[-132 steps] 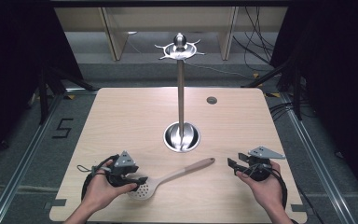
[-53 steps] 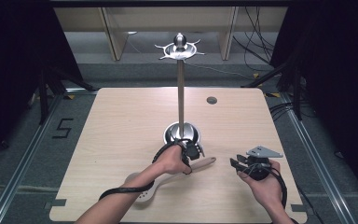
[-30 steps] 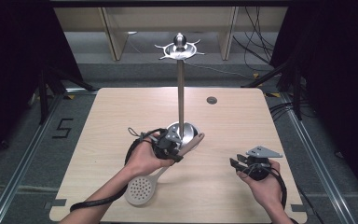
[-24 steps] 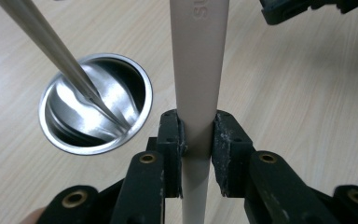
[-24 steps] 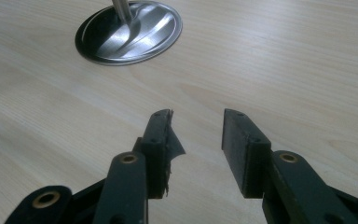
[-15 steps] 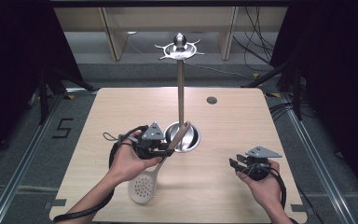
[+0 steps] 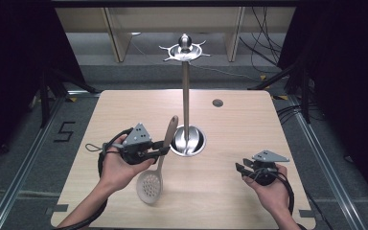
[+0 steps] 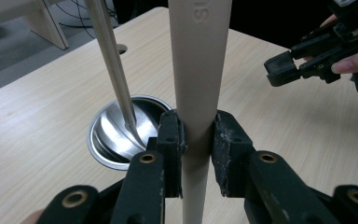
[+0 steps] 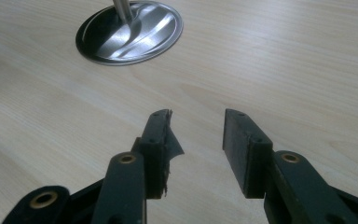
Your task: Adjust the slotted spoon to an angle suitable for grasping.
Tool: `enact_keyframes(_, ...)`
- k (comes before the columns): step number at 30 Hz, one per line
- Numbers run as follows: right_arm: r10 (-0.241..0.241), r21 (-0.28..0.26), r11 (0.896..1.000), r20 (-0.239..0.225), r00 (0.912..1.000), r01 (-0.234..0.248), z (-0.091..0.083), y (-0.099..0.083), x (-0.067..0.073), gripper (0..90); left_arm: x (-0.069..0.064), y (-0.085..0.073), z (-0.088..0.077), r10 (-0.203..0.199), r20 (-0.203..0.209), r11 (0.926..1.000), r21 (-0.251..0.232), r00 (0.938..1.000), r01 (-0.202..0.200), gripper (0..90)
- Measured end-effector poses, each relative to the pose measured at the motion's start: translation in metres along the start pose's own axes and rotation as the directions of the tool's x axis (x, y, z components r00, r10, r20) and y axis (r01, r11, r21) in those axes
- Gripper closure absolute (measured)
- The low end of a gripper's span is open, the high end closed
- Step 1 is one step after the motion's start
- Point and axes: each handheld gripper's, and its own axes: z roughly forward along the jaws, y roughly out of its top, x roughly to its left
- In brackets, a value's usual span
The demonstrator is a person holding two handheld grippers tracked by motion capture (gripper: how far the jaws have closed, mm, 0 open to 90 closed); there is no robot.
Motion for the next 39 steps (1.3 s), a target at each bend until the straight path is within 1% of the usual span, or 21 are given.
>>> enact_keyframes(3,0.001,0.000,1.000,0.000,1.0000,-0.001,0.000,0.000,0.000,61.8,0.000,-0.001,-0.004,-0.006,-0.014,0.9997,-0.024,0.9999,0.006,73.4)
enact_keyframes(4,0.002,0.001,1.000,-0.006,1.0000,-0.002,0.000,0.000,0.000,61.7,0.000,-0.002,-0.006,-0.020,-0.019,0.9991,-0.037,0.9996,0.020,73.4)
enact_keyframes(5,0.041,0.001,0.999,-0.019,0.9990,-0.041,0.001,-0.001,0.003,61.7,0.000,-0.002,-0.007,-0.021,-0.028,0.9989,-0.043,0.9994,0.020,73.4)
enact_keyframes(6,-0.004,-0.003,1.000,-0.001,1.0000,0.004,0.000,0.000,0.000,61.7,0.001,-0.002,-0.009,-0.014,-0.030,0.9986,-0.051,0.9995,0.013,73.4)
enact_keyframes(7,0.040,0.011,0.999,-0.013,0.9991,-0.040,0.000,0.000,0.003,61.7,0.002,-0.002,-0.010,-0.016,-0.035,0.9983,-0.056,0.9992,0.014,73.4)
enact_keyframes(8,0.042,0.000,0.999,-0.019,0.9990,-0.042,0.001,-0.001,0.003,61.6,0.002,-0.003,-0.011,-0.019,-0.040,0.9978,-0.064,0.9990,0.016,73.4)
enact_keyframes(11,0.040,0.004,0.999,-0.013,0.9991,-0.040,0.001,-0.001,0.003,61.6,0.004,-0.003,-0.013,-0.025,-0.042,0.9965,-0.081,0.9988,0.021,73.4)
enact_keyframes(12,0.040,0.011,0.999,-0.013,0.9991,-0.040,0.000,0.000,0.003,61.5,0.005,-0.003,-0.014,-0.027,-0.054,0.9966,-0.079,0.9982,0.022,73.4)
enact_keyframes(17,0.045,0.003,0.999,-0.017,0.9988,-0.045,0.001,0.000,0.003,61.5,0.009,-0.002,-0.018,-0.036,-0.068,0.9944,-0.102,0.9970,0.029,73.4)
enact_keyframes(19,-0.002,-0.005,1.000,-0.004,1.0000,0.002,0.000,0.000,0.000,61.4,0.010,-0.001,-0.019,-0.040,-0.076,0.9933,-0.112,0.9963,0.031,73.5)
enact_keyframes(20,0.029,-0.003,1.000,-0.014,0.9995,-0.029,0.001,0.000,0.002,61.4,0.011,0.000,-0.021,-0.040,-0.082,0.9927,-0.117,0.9958,0.031,73.5)
enact_keyframes(21,0.029,-0.003,1.000,-0.014,0.9995,-0.029,0.001,0.000,0.002,61.4,0.011,0.000,-0.021,-0.040,-0.082,0.9927,-0.117,0.9958,0.031,73.5)
enact_keyframes(22,-0.002,-0.008,1.000,-0.005,1.0000,0.002,0.001,0.000,0.000,61.4,0.011,0.001,-0.022,-0.040,-0.086,0.9929,-0.115,0.9955,0.030,73.5)
enact_keyframes(24,-0.005,-0.007,1.000,0.004,1.0000,0.005,0.000,0.000,0.000,61.4,0.012,0.003,-0.023,-0.039,-0.087,0.9922,-0.121,0.9954,0.028,73.5)
enact_keyframes(26,-0.004,-0.006,1.000,0.002,1.0000,0.004,0.001,0.000,0.000,61.4,0.014,0.004,-0.024,-0.039,-0.090,0.9907,-0.134,0.9952,0.027,73.5)
enact_keyframes(27,-0.003,-0.006,1.000,0.002,1.0000,0.003,0.001,0.000,0.000,61.4,0.015,0.006,-0.025,-0.039,-0.098,0.9914,-0.128,0.9944,0.026,73.5)
enact_keyframes(28,0.013,0.010,1.000,-0.008,0.9999,-0.013,0.001,0.000,0.000,61.4,0.016,0.006,-0.025,-0.042,-0.098,0.9903,-0.136,0.9943,0.029,73.5)
enact_keyframes(34,0.002,-0.012,1.000,0.003,1.0000,-0.002,0.001,0.000,-0.002,61.4,0.020,0.010,-0.029,-0.056,-0.106,0.9868,-0.157,0.9927,0.039,73.5)
enact_keyframes(37,0.004,-0.014,1.000,0.007,1.0000,-0.003,0.000,0.000,-0.003,61.4,0.023,0.013,-0.030,-0.073,-0.115,0.9841,-0.170,0.9906,0.053,73.5)
enact_keyframes(38,0.047,-0.017,0.999,-0.014,0.9988,-0.047,0.002,0.000,0.000,61.3,0.023,0.014,-0.031,-0.073,-0.121,0.9846,-0.167,0.9900,0.053,73.5)
enact_keyframes(39,0.020,-0.025,0.999,-0.013,0.9997,-0.020,0.002,0.000,-0.004,61.3,0.023,0.015,-0.031,-0.077,-0.124,0.9839,-0.170,0.9894,0.055,73.5)
